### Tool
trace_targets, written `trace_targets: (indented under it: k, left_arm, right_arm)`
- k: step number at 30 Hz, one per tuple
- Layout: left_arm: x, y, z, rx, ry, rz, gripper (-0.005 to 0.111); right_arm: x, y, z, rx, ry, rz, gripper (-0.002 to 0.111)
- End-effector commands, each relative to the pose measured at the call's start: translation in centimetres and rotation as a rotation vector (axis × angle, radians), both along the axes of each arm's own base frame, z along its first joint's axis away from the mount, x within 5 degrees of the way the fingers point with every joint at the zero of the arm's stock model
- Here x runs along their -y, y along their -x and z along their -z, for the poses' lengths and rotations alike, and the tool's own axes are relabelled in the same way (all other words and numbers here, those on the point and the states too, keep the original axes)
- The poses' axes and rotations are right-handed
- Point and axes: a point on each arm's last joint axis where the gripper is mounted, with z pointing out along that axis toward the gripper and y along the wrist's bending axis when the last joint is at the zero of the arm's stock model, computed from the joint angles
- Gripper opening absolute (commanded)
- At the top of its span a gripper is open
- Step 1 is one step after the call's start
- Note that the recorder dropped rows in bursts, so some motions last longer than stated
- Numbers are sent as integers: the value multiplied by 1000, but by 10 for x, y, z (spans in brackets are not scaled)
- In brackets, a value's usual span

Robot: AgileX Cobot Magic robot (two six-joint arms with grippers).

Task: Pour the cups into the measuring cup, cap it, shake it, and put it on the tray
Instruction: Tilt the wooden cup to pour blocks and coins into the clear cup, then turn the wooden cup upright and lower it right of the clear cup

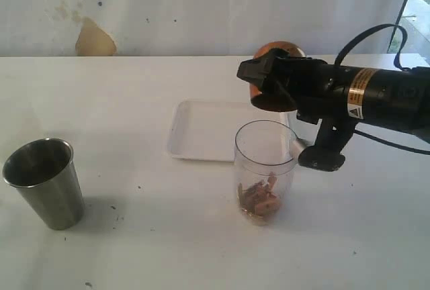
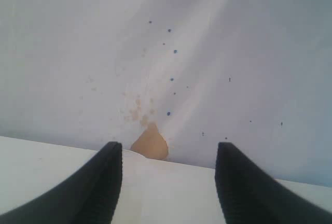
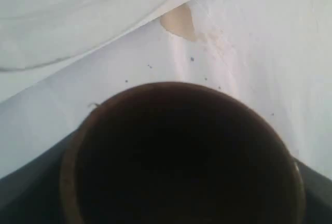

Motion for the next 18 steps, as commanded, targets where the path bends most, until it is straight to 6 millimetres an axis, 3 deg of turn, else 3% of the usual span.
trace_targets:
  k: [1, 5, 11, 18]
  left_arm:
    - [0, 1, -1, 10, -5, 3, 52]
    - [0, 1, -1, 10, -5, 3, 52]
    - [0, 1, -1, 10, -5, 3, 52]
    - [0, 1, -1, 10, -5, 3, 52]
  right_arm:
    - [0, -1, -3, -156, -252, 91, 0]
    - [0, -1, -2, -340, -519, 194, 0]
    - [0, -1, -3, -512, -776, 284, 0]
    - [-1, -1, -3, -555, -840, 306, 0]
